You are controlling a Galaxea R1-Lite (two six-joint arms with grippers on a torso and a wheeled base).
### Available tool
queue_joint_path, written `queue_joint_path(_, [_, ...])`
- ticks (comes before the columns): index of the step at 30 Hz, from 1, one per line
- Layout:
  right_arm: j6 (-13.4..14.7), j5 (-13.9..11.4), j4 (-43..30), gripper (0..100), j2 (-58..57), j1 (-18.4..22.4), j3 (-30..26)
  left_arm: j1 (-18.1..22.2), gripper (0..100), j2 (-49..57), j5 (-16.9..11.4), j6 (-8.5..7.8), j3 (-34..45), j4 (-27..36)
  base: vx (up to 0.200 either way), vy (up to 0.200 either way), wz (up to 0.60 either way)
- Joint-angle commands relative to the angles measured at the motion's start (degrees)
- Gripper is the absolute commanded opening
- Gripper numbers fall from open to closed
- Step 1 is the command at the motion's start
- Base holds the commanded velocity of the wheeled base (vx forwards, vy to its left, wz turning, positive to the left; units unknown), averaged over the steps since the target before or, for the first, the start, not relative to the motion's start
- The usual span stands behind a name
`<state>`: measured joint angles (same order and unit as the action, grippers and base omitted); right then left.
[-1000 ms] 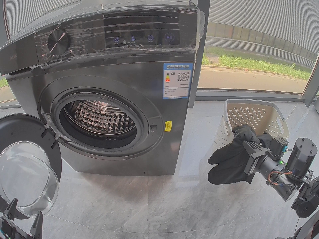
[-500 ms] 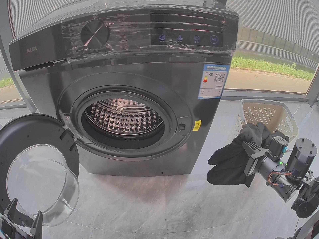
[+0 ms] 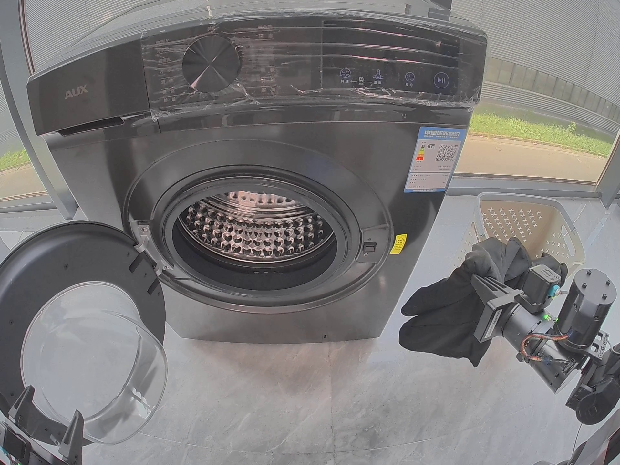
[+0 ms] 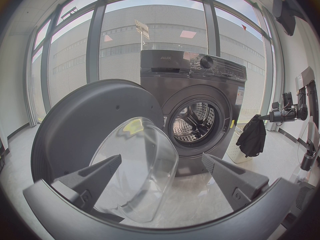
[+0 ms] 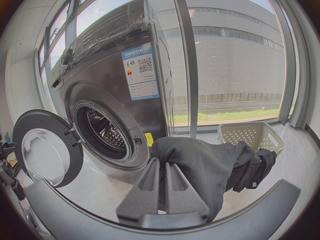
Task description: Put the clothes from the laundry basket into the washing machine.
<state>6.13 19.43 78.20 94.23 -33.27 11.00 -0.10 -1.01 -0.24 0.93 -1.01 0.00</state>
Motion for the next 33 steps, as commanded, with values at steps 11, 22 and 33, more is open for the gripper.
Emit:
queue_joint_path(11, [0.0, 0.0, 0.0, 0, 0.1, 0.0, 0.0, 0.0, 100, 1.0, 0.0, -0.05, 0.8, 0.0, 0.000, 0.018, 0.00])
queue_joint_path(22, [0.0, 0.0, 0.1, 0, 0.2, -0.7, -0.5, 0.0, 100, 1.0, 0.0, -0.05, 0.8, 0.0, 0.000, 0.200, 0.00])
queue_joint_path(33, [1.3, 0.3, 0.1, 0, 0.2, -5.8, 0.0, 0.0, 100, 1.0, 0.0, -0.66, 0.9, -0.2, 0.000, 0.000, 0.00])
